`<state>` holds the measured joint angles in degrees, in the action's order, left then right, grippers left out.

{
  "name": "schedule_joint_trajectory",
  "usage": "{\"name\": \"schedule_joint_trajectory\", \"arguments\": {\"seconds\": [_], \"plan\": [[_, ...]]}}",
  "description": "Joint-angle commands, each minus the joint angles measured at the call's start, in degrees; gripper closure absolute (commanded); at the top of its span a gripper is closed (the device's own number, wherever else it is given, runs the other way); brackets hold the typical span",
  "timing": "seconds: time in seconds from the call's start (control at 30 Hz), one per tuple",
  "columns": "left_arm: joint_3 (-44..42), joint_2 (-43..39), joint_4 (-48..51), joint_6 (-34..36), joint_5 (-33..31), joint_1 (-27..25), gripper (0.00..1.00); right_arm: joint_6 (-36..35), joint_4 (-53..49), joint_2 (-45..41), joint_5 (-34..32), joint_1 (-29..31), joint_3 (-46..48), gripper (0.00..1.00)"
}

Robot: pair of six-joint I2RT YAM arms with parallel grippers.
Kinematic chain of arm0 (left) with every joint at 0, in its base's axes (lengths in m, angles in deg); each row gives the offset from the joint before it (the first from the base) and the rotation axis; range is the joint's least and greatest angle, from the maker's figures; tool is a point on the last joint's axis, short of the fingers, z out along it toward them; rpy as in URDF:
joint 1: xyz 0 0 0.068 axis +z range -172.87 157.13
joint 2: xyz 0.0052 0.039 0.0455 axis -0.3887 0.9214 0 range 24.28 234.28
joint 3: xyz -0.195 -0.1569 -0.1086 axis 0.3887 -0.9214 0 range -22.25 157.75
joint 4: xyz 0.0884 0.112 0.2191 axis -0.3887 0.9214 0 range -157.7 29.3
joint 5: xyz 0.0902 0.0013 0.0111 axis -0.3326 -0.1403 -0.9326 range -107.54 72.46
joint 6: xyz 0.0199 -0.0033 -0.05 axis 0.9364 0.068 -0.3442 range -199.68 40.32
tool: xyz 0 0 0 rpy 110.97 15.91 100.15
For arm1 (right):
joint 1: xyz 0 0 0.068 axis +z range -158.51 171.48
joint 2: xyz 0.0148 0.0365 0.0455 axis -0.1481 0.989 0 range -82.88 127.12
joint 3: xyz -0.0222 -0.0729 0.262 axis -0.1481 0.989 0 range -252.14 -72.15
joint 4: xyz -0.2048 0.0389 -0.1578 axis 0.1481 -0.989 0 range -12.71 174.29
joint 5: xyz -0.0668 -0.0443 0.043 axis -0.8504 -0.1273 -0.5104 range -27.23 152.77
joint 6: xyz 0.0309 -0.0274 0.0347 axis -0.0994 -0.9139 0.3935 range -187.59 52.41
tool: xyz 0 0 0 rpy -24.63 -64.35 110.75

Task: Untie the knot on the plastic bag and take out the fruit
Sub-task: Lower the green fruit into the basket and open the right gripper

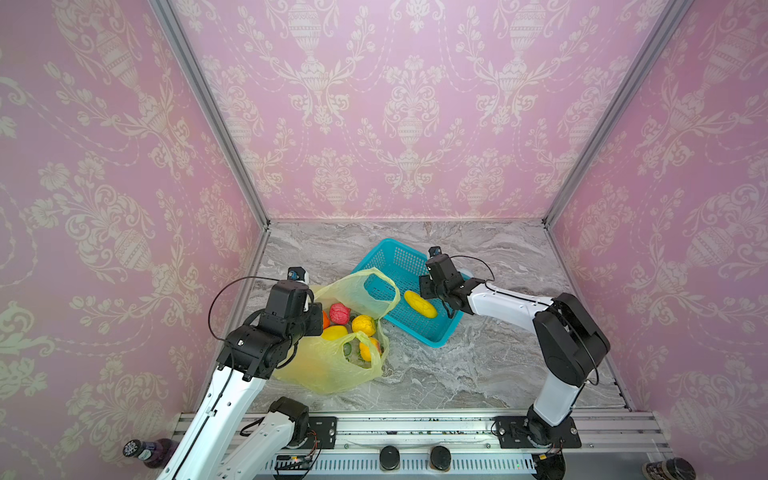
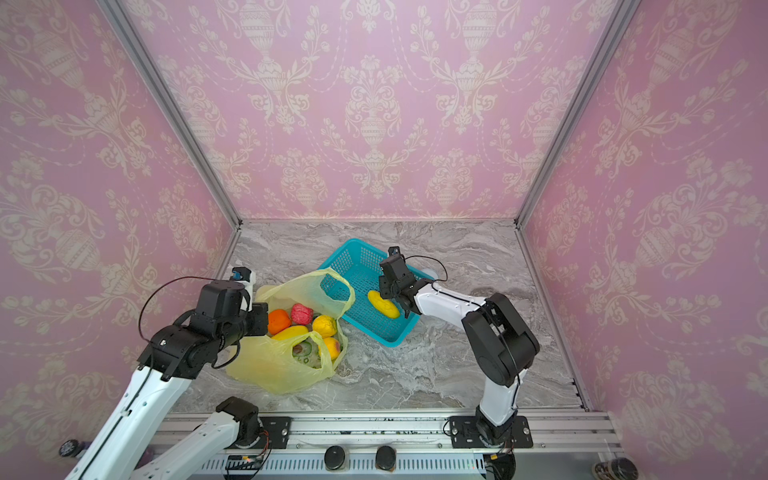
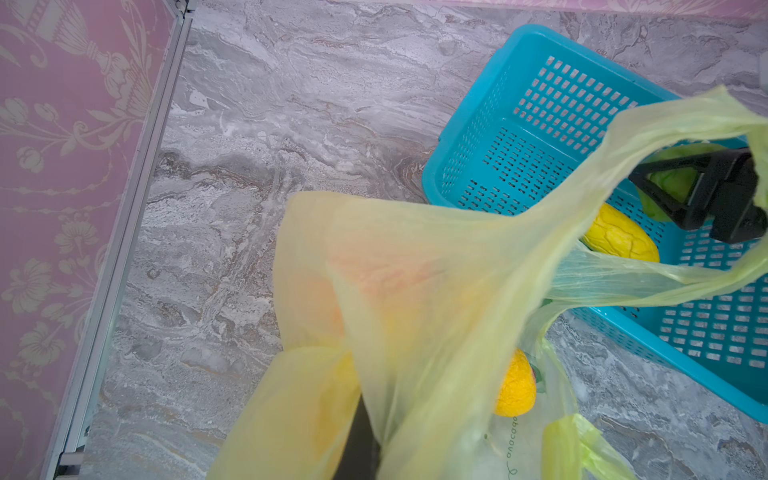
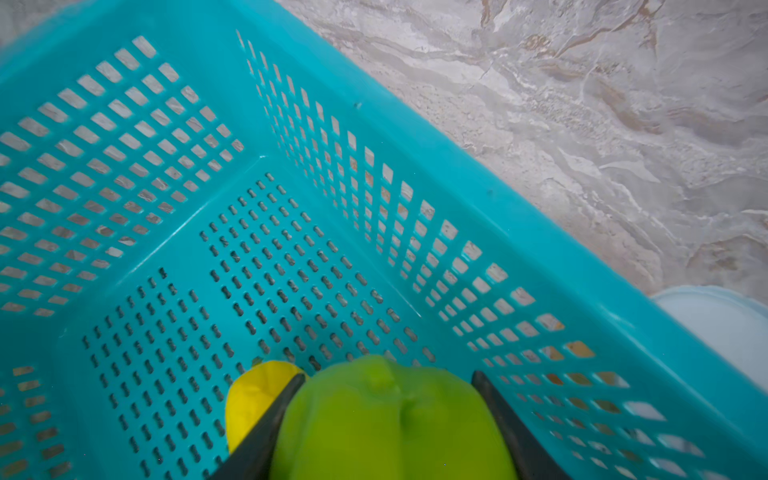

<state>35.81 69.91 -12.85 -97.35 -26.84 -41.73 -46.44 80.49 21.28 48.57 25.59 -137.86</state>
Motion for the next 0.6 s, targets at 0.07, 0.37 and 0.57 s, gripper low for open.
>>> {"name": "schedule_joint_trajectory", "arguments": {"seconds": [0.07, 0.37, 0.57], "plan": [[-0.5, -0.4, -0.4, -0.7, -0.3, 0.6, 1.0, 1.5, -3.6, 3.5, 0.7, -1.4, -4.1, 0.6], [-0.4, -0.2, -0.3, -0.7, -0.2, 0.7, 1.0, 1.4, -0.7, 1.2, 1.3, -2.2, -0.2, 0.29], [-0.4, -0.2, -0.3, -0.7, -0.3, 0.7, 1.0, 1.0, 3.6, -5.2, 2.5, -2.1, 5.9, 0.1]]}}
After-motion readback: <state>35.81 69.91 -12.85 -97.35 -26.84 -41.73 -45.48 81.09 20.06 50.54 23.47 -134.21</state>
